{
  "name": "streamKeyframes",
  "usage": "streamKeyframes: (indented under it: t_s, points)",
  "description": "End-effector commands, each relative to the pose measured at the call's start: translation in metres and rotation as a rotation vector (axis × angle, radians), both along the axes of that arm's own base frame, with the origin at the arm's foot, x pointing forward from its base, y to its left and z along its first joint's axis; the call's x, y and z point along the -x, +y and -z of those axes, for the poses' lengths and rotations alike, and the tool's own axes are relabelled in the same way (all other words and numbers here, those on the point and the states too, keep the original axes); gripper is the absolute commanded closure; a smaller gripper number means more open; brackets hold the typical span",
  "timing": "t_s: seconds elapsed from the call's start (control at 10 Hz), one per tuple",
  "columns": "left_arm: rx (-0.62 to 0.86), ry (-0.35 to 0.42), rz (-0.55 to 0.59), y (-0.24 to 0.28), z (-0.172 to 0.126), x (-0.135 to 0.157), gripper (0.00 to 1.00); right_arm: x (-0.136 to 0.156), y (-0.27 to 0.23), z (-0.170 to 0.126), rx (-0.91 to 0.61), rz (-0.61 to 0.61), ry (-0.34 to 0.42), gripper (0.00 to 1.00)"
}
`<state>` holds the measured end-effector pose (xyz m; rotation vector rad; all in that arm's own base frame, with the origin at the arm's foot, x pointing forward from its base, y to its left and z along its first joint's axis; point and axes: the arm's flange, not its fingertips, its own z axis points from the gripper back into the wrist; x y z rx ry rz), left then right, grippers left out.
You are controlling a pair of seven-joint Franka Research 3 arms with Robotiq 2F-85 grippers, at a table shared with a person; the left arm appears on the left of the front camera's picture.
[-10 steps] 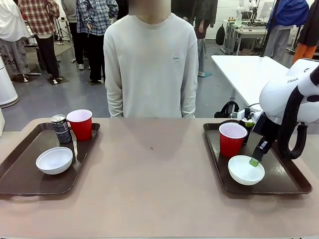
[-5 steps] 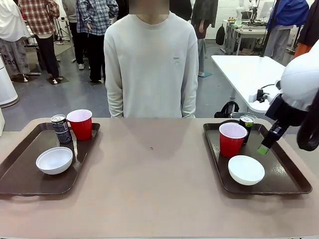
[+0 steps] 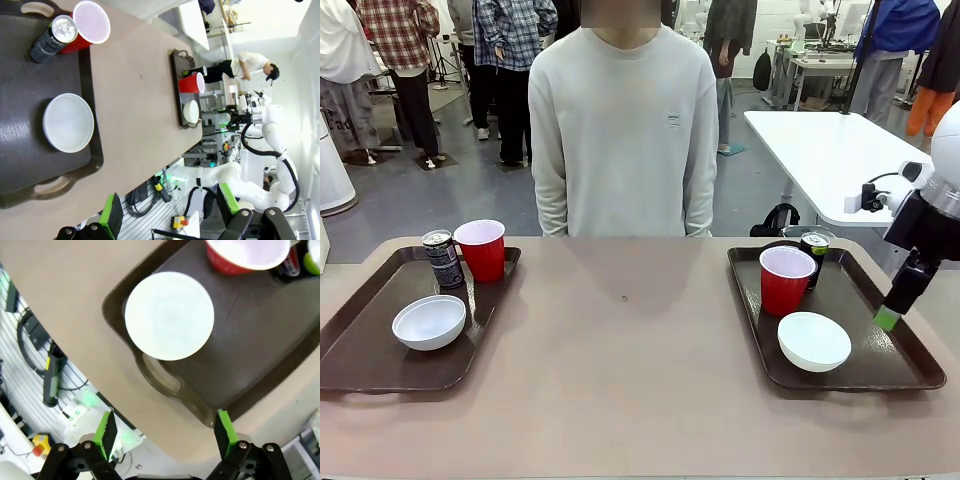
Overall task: Prepare tableware on both trays.
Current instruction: Pick up a Picnic Bowl from the table and place it on a Handle tray.
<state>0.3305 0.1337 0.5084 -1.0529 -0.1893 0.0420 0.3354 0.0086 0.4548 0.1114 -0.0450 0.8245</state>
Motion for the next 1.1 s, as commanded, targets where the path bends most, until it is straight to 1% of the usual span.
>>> streamKeyframes:
  t_s: [0.0, 0.1, 1.0]
  points:
    - [0.018, -0.024, 0.007, 0.000, 0.000, 0.002, 0.00, 0.028, 0.012, 0.008, 0.038, 0.030, 0.038, 0.00]
    - [0.018, -0.024, 0.007, 0.000, 0.000, 0.002, 0.00, 0.000, 0.000, 0.000, 0.000, 0.000, 0.000, 0.00]
    - [0.018, -0.024, 0.007, 0.000, 0.000, 0.002, 0.00, 0.000, 0.000, 0.000, 0.000, 0.000, 0.000, 0.00]
